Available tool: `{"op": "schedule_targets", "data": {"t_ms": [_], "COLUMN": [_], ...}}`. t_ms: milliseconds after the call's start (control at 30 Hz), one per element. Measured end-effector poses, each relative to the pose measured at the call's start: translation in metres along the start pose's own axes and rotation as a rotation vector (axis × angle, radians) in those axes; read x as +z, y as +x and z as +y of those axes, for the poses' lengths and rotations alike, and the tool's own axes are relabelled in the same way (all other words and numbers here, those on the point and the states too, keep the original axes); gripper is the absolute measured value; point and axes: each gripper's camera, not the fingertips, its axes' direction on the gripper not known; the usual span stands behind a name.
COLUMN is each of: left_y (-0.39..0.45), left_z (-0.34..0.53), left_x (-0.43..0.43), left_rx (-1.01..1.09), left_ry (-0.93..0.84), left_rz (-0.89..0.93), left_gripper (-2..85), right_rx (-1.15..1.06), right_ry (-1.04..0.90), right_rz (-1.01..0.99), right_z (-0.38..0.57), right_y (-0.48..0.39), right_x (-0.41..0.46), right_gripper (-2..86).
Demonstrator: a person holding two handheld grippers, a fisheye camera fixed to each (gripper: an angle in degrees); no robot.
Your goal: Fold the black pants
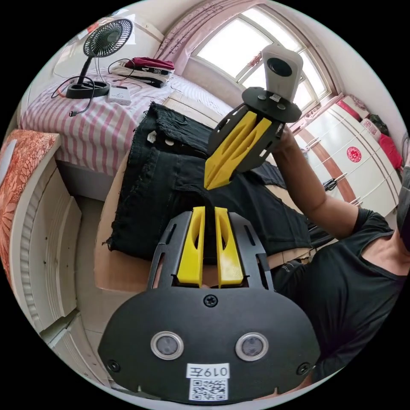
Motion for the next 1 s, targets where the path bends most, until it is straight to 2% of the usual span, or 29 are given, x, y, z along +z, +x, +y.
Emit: {"op": "schedule_targets", "data": {"t_ms": [100, 167, 300, 467, 733, 1000], "left_y": [-0.012, -0.005, 0.031, 0.066, 0.094, 0.114], "left_z": [0.008, 0.011, 0.011, 0.016, 0.026, 0.034], "left_x": [-0.004, -0.004, 0.003, 0.012, 0.017, 0.025], "left_rx": [-0.035, -0.006, 0.076, 0.118, 0.134, 0.148], "left_ry": [0.041, 0.037, 0.007, 0.007, 0.023, 0.035], "left_rz": [0.066, 0.006, -0.208, -0.360, -0.418, -0.457], "left_gripper": [1.7, 1.6, 1.4, 1.3, 1.3, 1.3], "right_rx": [0.034, 0.084, 0.199, 0.343, 0.424, 0.468], "right_ry": [0.066, 0.057, -0.044, -0.092, -0.258, -0.246], "right_rz": [-0.034, -0.083, 0.039, 0.212, 0.430, 0.418], "right_z": [-0.004, -0.008, -0.024, -0.060, -0.115, -0.138], "right_y": [0.020, 0.039, 0.044, 0.013, 0.000, 0.000], "right_x": [0.010, 0.026, 0.050, 0.078, 0.134, 0.156], "right_gripper": [5.5, 9.0, 7.4, 5.6, 6.8, 6.8]}}
